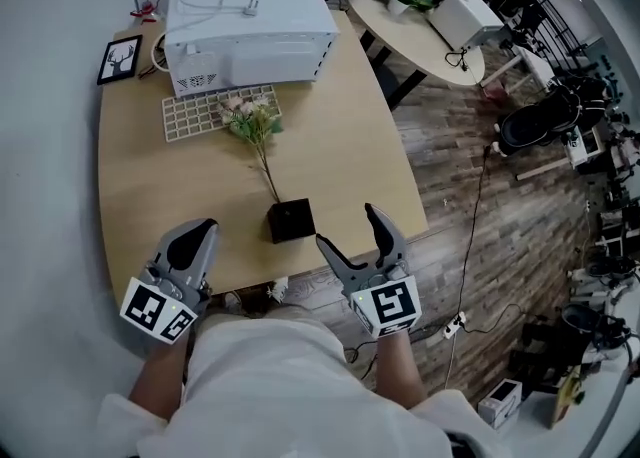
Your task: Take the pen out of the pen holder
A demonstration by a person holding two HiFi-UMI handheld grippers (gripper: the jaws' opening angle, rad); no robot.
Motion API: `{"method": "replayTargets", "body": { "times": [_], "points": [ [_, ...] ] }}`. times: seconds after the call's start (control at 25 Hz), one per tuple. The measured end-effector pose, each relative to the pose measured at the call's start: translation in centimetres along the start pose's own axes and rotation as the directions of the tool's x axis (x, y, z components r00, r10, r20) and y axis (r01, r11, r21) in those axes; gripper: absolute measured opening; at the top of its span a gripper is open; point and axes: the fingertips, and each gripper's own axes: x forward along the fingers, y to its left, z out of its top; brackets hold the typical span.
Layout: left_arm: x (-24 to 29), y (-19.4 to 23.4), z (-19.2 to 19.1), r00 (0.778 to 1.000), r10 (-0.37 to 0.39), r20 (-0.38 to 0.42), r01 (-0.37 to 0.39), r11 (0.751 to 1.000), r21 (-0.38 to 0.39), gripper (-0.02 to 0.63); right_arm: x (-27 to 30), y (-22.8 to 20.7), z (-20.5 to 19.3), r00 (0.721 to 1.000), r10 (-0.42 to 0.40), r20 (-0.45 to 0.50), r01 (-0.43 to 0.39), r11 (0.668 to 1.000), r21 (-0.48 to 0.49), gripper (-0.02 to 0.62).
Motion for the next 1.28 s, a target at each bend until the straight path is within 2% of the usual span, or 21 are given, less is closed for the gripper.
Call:
{"method": "replayTargets", "body": {
  "times": [0.32,0.56,0.76,0.88,1.04,1.28],
  "points": [
    [-0.6,0.5,0.5,0.995,0.101,-0.008,-0.1,0.995,0.025,0.012,3.7,1.0,-3.4,0.991,0.123,-0.049,-0.122,0.992,0.027,0.308],
    [-2.2,1.0,0.1,0.984,0.179,-0.022,-0.179,0.984,0.018,0.012,7.0,3.5,-5.0,0.966,0.239,-0.095,-0.238,0.971,0.018,0.249],
    [-3.5,1.2,0.0,0.972,0.234,-0.024,-0.234,0.972,0.014,0.012,9.0,4.5,-6.5,0.948,0.291,-0.132,-0.289,0.957,0.035,0.201],
    [-4.3,1.3,-0.2,0.965,0.262,-0.026,-0.261,0.965,0.012,0.012,10.3,4.8,-8.1,0.939,0.286,-0.192,-0.293,0.956,-0.009,0.175],
    [-5.5,1.5,-0.2,0.953,0.301,-0.028,-0.301,0.953,0.008,0.012,11.6,5.0,-10.6,0.916,0.259,-0.307,-0.311,0.941,-0.133,0.12],
    [-6.8,1.7,0.0,0.938,0.346,-0.021,-0.346,0.938,0.011,0.013,12.7,6.1,-11.7,0.883,0.302,-0.359,-0.381,0.908,-0.175,0.109]
  ]
}}
